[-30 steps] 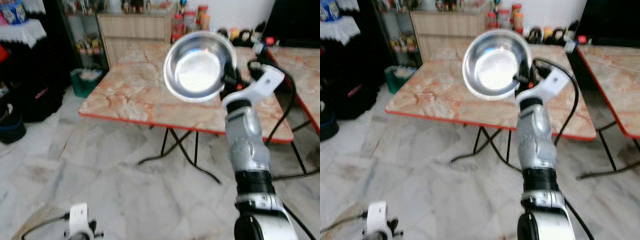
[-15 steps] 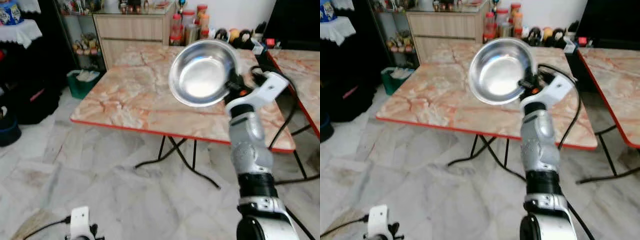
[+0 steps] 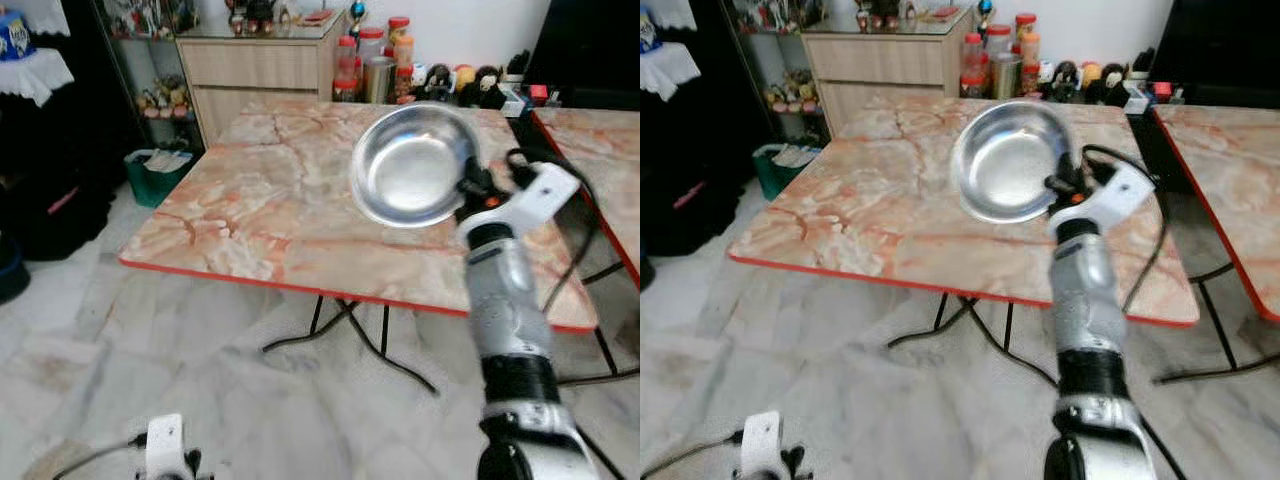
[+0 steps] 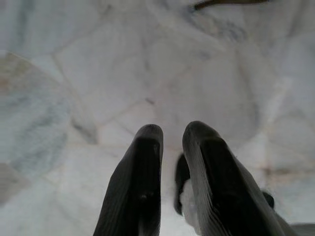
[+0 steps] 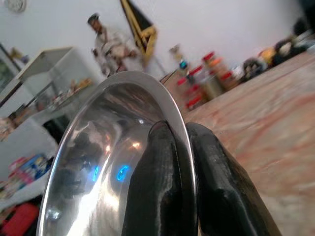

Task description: Setting the table

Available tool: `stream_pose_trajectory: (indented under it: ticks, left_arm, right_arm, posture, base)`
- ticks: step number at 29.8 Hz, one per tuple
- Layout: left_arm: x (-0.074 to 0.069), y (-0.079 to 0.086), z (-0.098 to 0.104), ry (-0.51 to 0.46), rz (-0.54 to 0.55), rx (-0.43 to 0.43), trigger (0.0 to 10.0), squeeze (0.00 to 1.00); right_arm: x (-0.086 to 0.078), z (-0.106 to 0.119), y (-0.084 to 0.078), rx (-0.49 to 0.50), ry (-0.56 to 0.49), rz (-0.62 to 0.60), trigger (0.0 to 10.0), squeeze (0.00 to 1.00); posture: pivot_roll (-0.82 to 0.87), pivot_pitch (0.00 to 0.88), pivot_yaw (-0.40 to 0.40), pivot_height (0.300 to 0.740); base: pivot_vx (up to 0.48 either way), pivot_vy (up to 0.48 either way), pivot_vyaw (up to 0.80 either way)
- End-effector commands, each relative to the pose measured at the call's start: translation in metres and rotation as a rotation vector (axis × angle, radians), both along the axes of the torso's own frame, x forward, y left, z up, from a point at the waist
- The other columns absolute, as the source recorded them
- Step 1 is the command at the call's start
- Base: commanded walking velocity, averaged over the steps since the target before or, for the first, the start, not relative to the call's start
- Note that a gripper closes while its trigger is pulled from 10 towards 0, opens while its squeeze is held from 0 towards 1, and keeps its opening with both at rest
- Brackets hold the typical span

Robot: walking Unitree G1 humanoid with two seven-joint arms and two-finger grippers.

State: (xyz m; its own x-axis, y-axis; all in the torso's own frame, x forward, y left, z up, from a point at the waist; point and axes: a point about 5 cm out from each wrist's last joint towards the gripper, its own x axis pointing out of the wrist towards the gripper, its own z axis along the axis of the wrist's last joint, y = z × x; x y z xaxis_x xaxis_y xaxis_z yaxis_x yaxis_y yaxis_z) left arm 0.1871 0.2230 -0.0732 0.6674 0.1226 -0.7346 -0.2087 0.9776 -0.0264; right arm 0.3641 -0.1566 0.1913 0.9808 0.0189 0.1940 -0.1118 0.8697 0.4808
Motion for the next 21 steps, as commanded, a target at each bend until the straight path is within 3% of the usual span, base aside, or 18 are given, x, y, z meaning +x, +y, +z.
stream_pose_trajectory:
  ticks: [1, 6, 15, 21]
  left_arm:
    - [0.002, -0.001, 0.001, -0.004, 0.0, 0.0, 10.0, 0.0]
    - [0.002, 0.0, 0.001, -0.003, -0.001, 0.001, 10.0, 0.0]
    - [0.002, 0.0, 0.001, 0.0, -0.005, -0.001, 10.0, 0.0]
    - [0.001, 0.001, 0.001, 0.004, -0.004, -0.002, 10.0, 0.0]
  right_arm:
    - [-0.001, 0.001, -0.01, -0.008, -0.001, -0.03, 10.0, 0.0]
    - [0.0, -0.002, -0.01, -0.011, 0.01, -0.018, 10.0, 0.0]
    - [-0.003, -0.031, 0.005, -0.082, 0.118, 0.109, 10.0, 0.0]
    - [-0.004, -0.039, 0.002, -0.077, 0.152, 0.106, 10.0, 0.0]
  posture:
    - [0.04, 0.0, 0.035, 0.728]
    - [0.04, 0.0, 0.035, 0.728]
    - [0.04, 0.0, 0.033, 0.728]
    - [0.04, 0.0, 0.035, 0.728]
  base:
    - [0.337, 0.0, 0.0]
    - [0.337, 0.0, 0.0]
    - [0.339, 0.0, 0.0]
    - [0.339, 0.0, 0.0]
